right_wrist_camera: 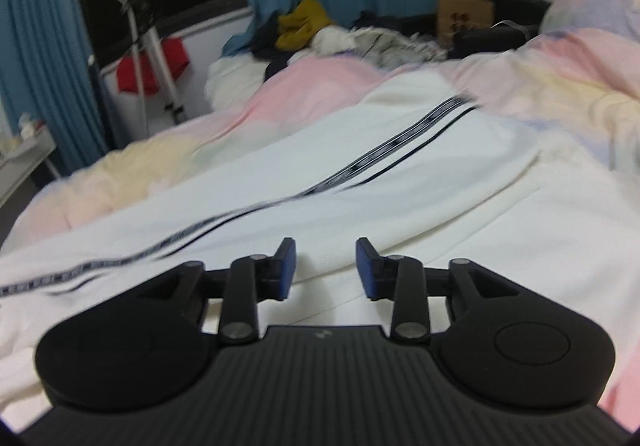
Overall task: Fold clothes
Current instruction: 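Grasp the ribbed cuff of the white sweatpants with the left gripper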
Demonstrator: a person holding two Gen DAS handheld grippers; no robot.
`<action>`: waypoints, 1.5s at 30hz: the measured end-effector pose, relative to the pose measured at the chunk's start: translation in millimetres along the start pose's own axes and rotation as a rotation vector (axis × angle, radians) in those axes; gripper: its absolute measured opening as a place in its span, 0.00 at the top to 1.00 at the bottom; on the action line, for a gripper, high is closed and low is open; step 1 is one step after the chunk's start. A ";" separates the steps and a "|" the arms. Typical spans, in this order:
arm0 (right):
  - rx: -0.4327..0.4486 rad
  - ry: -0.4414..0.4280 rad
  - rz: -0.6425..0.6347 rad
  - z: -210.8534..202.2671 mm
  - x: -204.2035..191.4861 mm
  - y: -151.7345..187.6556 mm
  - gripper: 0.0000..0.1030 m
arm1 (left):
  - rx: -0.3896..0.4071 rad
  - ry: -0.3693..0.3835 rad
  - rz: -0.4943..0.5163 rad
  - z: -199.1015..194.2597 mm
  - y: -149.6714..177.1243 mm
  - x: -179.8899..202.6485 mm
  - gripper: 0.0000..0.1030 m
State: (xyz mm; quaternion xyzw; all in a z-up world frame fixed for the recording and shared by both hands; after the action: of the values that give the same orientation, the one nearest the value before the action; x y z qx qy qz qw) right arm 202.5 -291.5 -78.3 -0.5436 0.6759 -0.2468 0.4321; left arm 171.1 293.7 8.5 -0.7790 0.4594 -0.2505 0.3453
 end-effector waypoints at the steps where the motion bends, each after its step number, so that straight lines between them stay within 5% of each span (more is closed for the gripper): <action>1: -0.011 -0.011 -0.004 6.0 -2.4 1.1 0.49 | -0.012 -0.040 0.030 15.0 -11.2 -7.7 0.12; 3: -0.019 -0.026 -0.016 13.6 -7.8 2.4 0.36 | -0.038 -0.098 0.076 46.6 -31.3 -21.0 0.12; 6: -0.026 -0.032 -0.043 22.4 -15.5 2.9 0.35 | -0.112 -0.146 0.089 94.5 -53.0 -37.4 0.13; 9: -0.030 -0.030 -0.065 29.8 -20.6 3.7 0.34 | -0.244 -0.058 0.107 133.9 -59.9 -46.9 0.18; 12: -0.035 -0.025 -0.068 36.2 -20.0 5.2 0.34 | -0.323 -0.002 0.104 153.6 -57.6 -51.5 0.42; 16: -0.046 -0.014 -0.060 40.3 -19.7 7.0 0.34 | -0.253 -0.041 0.145 145.3 -56.0 -41.4 0.59; 21: -0.041 -0.006 -0.068 30.0 -22.6 7.1 0.34 | -0.045 -0.055 0.146 92.2 -77.8 -24.5 0.68; 26: -0.020 -0.003 -0.063 18.3 -21.8 5.3 0.34 | 0.074 -0.095 0.142 77.2 -120.0 8.6 0.68; 32: -0.020 0.013 -0.046 23.9 -17.6 5.9 0.34 | -0.057 -0.219 0.164 171.2 -116.8 43.0 0.66; 36: -0.037 0.016 -0.041 32.7 -13.8 9.1 0.34 | -0.086 -0.218 0.122 194.9 -95.4 39.9 0.58; 39: -0.040 0.008 -0.032 35.6 -11.9 8.8 0.34 | -0.089 -0.196 0.066 178.7 -97.8 31.5 0.54; 45: -0.020 -0.007 -0.020 26.8 -10.4 4.1 0.34 | -0.052 -0.102 -0.024 84.3 -94.6 3.2 0.32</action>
State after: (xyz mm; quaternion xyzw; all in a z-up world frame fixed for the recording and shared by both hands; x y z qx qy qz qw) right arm 223.6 -276.8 -91.9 -0.5554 0.6714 -0.2424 0.4267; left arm 283.5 348.9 27.8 -0.8049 0.4384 -0.2025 0.3448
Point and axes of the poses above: each gripper's, at about its wrist camera, not at the fingertips, and z roughly the way its jaws point, x to its right, y to its underside, the point moved 1 cm from there along z, roughly the way its jaws point, and after that the axes turned 10 degrees about -y, right-handed, at the moved point
